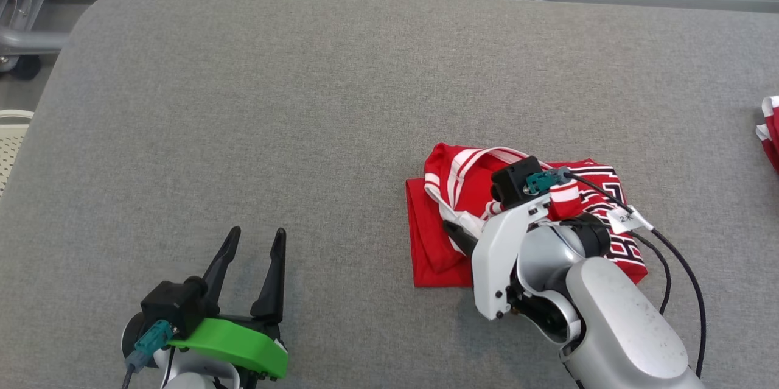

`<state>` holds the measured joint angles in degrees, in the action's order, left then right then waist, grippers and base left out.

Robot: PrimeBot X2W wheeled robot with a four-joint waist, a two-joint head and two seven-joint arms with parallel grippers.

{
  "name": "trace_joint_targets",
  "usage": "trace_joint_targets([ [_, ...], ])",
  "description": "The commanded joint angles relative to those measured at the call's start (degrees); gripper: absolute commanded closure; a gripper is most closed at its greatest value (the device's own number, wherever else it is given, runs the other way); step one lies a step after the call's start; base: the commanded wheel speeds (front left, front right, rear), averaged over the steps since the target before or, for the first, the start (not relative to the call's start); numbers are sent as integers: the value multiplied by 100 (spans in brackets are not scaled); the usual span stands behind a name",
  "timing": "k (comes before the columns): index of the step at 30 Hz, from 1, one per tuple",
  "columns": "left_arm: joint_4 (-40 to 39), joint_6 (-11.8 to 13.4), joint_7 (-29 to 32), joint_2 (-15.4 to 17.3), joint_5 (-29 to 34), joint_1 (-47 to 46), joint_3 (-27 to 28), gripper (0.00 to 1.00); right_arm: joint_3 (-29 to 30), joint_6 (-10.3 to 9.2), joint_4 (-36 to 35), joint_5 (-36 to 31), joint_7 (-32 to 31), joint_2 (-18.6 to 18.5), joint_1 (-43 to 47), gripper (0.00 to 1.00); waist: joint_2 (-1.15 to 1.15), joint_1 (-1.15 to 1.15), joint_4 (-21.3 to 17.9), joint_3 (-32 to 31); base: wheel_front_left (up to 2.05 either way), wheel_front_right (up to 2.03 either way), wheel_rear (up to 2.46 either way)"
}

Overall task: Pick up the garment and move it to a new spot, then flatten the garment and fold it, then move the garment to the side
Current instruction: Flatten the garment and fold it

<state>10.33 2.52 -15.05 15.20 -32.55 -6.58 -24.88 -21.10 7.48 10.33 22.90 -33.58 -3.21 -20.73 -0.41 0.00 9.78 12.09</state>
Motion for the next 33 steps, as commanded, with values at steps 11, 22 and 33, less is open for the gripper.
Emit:
trace_joint_targets([
  [11,209,-95,-14,-99,172,108,217,0,-714,2,71,30,447,29,-258,0,41,0,-94,-5,0,0,0],
  [22,64,18,-14,12,226,308,511,0,277,2,-2122,904,241,15,480,0,41,0,-424,108,0,0,0],
  [33,-61,-18,35,133,246,86,495,0,2542,3,-1452,650,-379,-542,707,0,41,0,-535,567,0,0,0],
])
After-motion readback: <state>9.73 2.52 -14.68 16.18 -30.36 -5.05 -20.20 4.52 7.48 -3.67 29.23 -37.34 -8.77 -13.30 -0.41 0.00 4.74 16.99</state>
